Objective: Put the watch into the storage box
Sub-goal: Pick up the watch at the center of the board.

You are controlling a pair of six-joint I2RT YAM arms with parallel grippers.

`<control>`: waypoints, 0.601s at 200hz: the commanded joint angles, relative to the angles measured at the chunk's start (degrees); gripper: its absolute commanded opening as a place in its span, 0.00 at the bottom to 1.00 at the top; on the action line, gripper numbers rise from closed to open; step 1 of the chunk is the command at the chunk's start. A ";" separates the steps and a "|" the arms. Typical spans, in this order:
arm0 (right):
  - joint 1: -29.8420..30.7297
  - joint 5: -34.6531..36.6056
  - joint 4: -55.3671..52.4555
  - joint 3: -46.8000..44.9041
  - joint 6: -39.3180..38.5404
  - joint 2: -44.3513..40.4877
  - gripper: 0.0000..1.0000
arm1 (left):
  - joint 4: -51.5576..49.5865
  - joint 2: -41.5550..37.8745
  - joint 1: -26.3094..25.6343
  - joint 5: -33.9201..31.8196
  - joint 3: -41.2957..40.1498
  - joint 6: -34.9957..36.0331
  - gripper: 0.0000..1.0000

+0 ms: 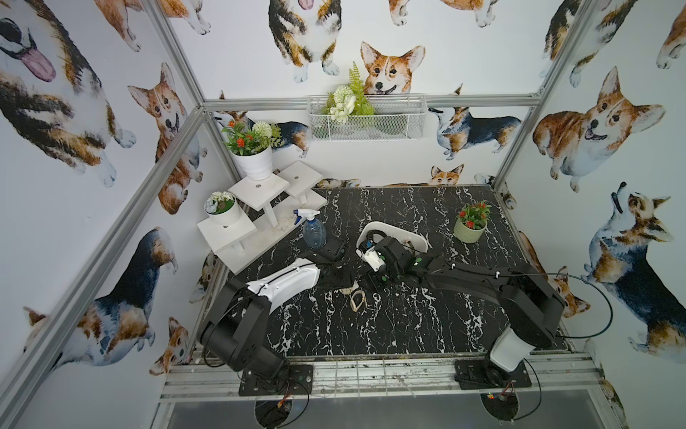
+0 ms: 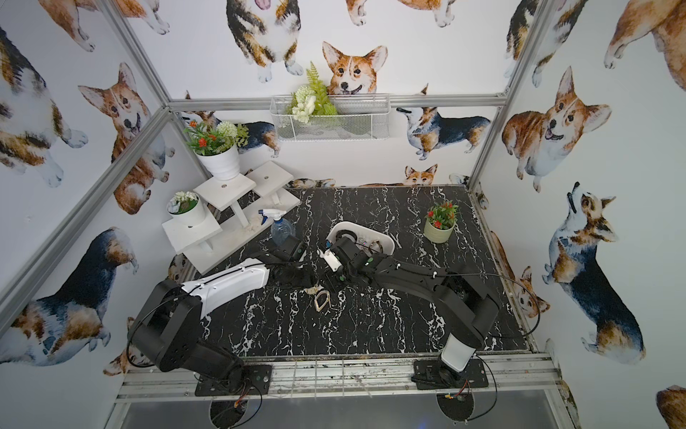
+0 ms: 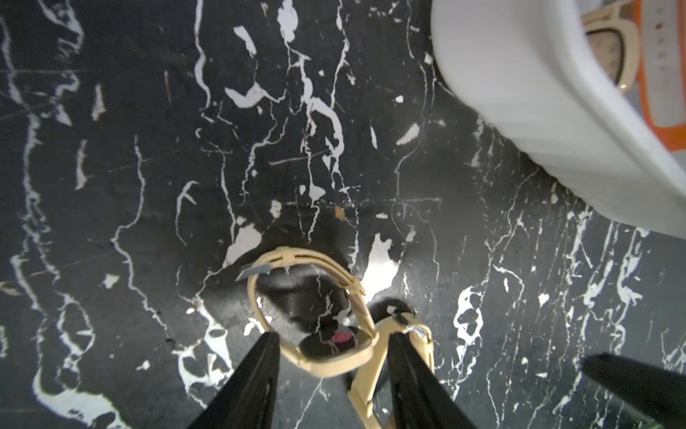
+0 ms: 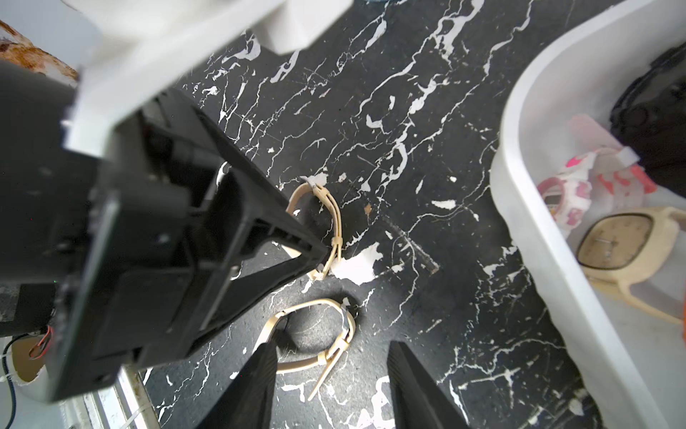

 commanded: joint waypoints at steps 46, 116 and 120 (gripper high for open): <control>0.14 0.48 1.15 -0.54 0.15 0.26 0.54 | 1.63 2.25 0.07 -0.39 0.09 0.50 0.53; 0.14 0.39 1.63 -0.86 0.37 0.74 0.54 | 2.80 4.52 0.11 -0.47 -1.06 0.27 0.50; 0.14 0.39 1.67 -0.84 0.37 0.78 0.54 | 2.89 4.81 0.07 -0.40 -1.08 0.28 0.49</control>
